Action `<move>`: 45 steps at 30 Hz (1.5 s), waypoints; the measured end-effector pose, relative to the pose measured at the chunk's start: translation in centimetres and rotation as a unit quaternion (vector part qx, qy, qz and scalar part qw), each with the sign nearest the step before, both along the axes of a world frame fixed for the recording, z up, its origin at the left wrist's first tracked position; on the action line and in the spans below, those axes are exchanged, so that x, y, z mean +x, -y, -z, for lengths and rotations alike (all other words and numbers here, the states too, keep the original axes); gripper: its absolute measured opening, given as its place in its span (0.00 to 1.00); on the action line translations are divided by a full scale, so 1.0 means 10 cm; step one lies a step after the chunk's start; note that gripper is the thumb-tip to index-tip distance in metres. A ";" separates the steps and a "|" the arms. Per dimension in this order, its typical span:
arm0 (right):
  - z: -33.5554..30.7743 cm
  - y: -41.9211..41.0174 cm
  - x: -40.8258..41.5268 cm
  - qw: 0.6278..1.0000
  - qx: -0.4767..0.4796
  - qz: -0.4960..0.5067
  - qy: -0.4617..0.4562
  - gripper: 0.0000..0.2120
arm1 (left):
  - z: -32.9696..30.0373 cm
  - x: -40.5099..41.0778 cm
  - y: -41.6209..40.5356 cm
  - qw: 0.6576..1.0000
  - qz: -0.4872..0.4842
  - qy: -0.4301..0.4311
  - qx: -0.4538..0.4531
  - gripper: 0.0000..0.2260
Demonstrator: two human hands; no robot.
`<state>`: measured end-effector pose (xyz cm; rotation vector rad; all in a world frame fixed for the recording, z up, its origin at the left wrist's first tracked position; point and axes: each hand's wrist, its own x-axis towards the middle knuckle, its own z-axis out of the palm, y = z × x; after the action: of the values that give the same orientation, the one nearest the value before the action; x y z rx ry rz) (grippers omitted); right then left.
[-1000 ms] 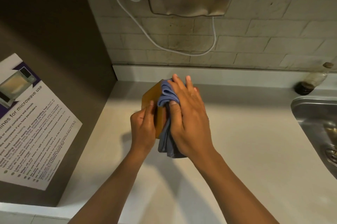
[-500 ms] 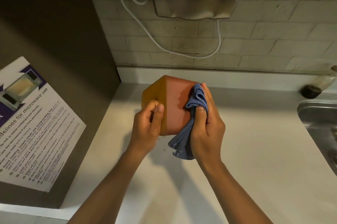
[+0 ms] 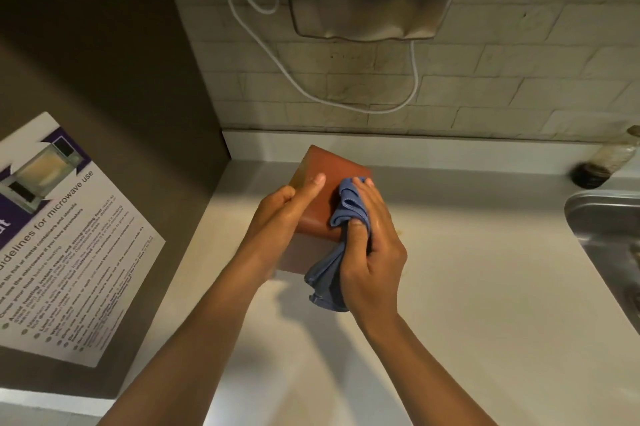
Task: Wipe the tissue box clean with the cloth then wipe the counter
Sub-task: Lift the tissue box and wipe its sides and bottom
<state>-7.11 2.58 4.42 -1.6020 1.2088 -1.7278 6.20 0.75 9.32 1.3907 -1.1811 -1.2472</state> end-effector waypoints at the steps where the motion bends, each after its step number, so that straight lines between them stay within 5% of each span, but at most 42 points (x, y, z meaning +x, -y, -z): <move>1: 0.01 0.01 0.03 1.000 -0.003 0.001 -0.010 0.20 | -0.01 0.01 0.02 1.000 0.001 0.014 0.004 0.33; 5: 0.09 0.03 0.04 1.000 -0.011 0.000 -0.028 0.20 | -0.03 0.14 0.06 0.997 0.041 0.065 -0.011 0.11; 9: 0.09 -0.05 0.05 0.996 -0.064 -0.028 -0.054 0.20 | 0.04 0.34 0.00 0.990 0.097 0.084 -0.061 0.24; 16: -0.05 -0.08 0.15 0.967 -0.211 -0.011 -0.143 0.16 | 0.17 0.30 -0.14 0.994 0.048 -0.020 -0.092 0.26; 19: -0.23 -0.12 0.07 0.994 -0.081 0.063 0.028 0.15 | 0.24 0.25 -0.21 0.996 -0.010 0.034 -0.077 0.34; 21: -0.40 -0.12 -0.02 0.981 0.041 0.102 0.162 0.16 | 0.32 0.29 -0.28 0.995 -0.017 0.066 -0.073 0.35; 24: -0.54 -0.09 -0.15 0.969 0.089 0.093 0.210 0.15 | 0.38 0.35 -0.39 0.995 0.002 0.063 -0.073 0.34; 28: -0.58 -0.17 -0.12 0.986 0.064 0.034 0.150 0.14 | 0.37 0.34 -0.46 0.998 0.031 -0.014 -0.061 0.36; 33: -0.36 -0.29 -0.02 0.995 -0.097 -0.009 0.033 0.13 | 0.35 0.29 -0.46 0.992 0.067 -0.067 -0.082 0.31; 38: -0.37 -0.36 0.05 0.984 -0.174 -0.017 0.015 0.11 | 0.32 0.10 -0.49 0.986 -0.090 0.020 -0.142 0.41; 45: -0.54 -0.42 -0.02 0.954 -0.242 -0.076 -0.163 0.14 | 0.29 0.26 -0.43 0.948 -0.113 0.144 -0.261 0.31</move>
<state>-7.31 6.79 9.81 -2.2769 0.7977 -1.7966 8.80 5.03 6.45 1.2782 -1.3788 -0.5215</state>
